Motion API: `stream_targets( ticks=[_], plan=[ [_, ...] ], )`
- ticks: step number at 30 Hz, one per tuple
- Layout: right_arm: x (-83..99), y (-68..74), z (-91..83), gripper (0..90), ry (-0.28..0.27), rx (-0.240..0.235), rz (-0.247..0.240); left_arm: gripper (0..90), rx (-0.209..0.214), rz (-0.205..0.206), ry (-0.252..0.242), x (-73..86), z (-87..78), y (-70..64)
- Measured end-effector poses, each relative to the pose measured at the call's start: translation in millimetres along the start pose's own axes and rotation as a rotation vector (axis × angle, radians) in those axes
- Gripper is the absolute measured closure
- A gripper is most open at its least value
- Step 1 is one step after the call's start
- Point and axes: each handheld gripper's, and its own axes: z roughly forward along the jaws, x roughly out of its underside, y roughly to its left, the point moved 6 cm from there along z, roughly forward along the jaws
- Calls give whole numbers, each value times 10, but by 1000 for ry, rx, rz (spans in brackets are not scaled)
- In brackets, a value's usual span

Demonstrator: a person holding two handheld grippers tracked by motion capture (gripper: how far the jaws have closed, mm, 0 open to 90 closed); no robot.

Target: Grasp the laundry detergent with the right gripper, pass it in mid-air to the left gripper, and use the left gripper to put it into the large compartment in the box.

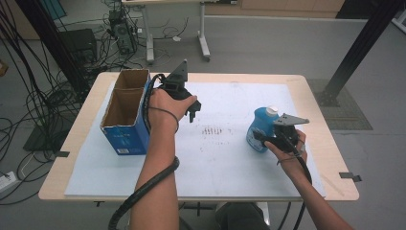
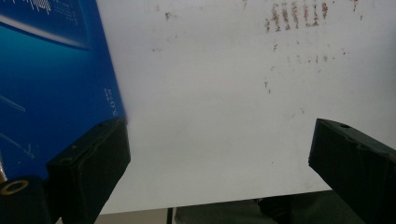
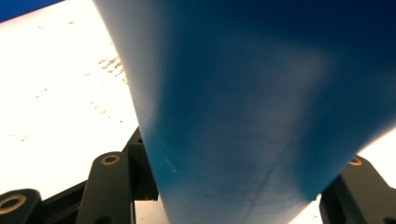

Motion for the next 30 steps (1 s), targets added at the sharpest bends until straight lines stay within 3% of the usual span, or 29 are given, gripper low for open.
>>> stream_targets(
  ticks=[30],
  plan=[
    [7,-1,-2,436,-4,1,4,59,-4,-4,0,14,-20,6]
  ],
)
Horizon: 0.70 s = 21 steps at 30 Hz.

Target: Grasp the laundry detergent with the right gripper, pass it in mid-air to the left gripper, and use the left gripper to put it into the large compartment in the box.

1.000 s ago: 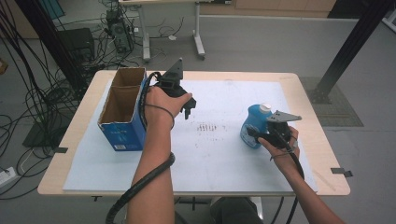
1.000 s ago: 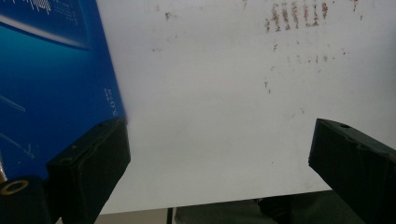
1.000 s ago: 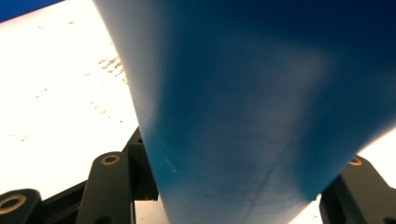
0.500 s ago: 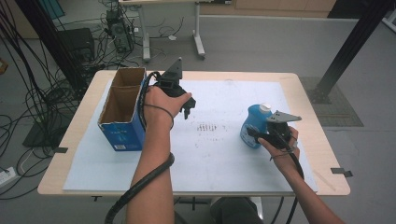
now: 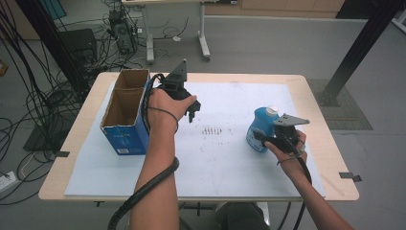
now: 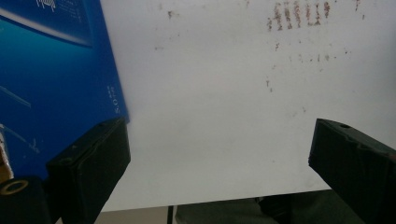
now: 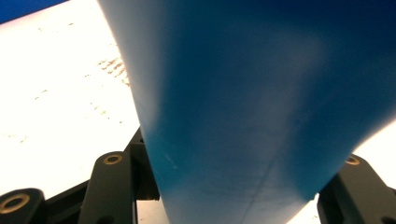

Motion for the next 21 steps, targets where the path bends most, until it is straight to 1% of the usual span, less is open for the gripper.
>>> stream_targets(
  ticks=[21],
  plan=[
    [-2,-3,0,440,-1,0,1,59,-3,0,-2,-7,-23,6]
  ],
)
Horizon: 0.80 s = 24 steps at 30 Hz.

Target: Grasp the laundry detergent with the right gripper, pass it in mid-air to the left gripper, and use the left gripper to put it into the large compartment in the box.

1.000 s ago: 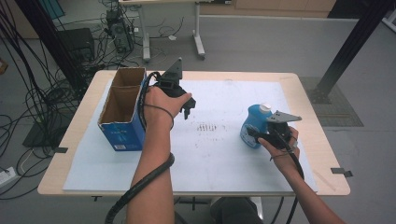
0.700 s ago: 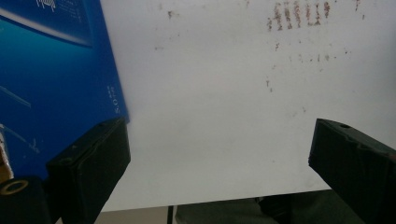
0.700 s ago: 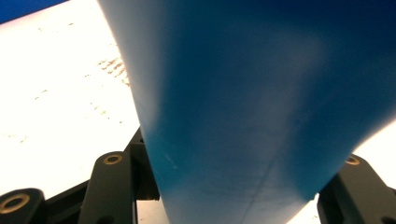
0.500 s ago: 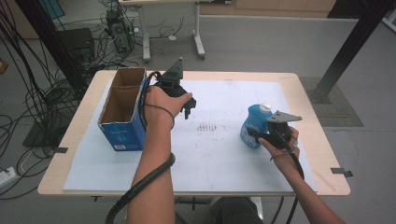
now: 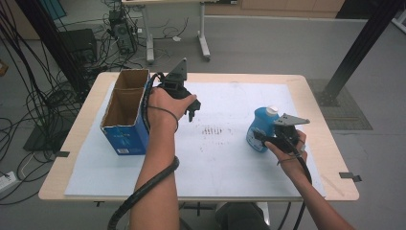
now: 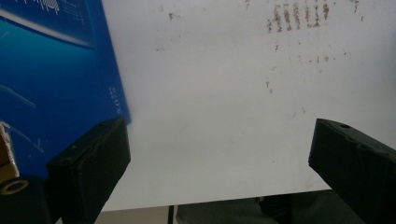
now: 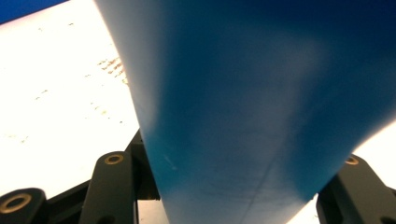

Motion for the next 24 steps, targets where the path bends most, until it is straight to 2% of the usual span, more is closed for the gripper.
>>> stream_targets(
  ticks=[24],
  plan=[
    [-1,-1,0,441,2,0,3,59,-2,4,0,-5,-11,-13]
  ],
)
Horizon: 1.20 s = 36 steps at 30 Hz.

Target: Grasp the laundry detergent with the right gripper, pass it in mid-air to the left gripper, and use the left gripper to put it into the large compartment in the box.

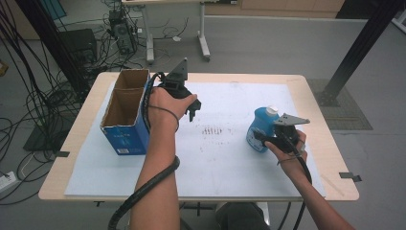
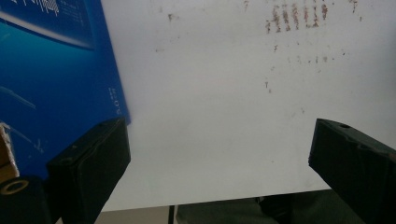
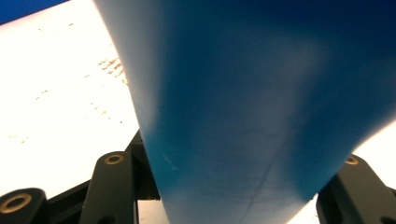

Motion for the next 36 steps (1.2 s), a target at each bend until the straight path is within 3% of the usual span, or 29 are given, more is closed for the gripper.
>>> stream_targets(
  ticks=[36],
  plan=[
    [1,2,-1,440,-2,1,0,58,-4,2,-3,-8,-24,-9]
  ],
)
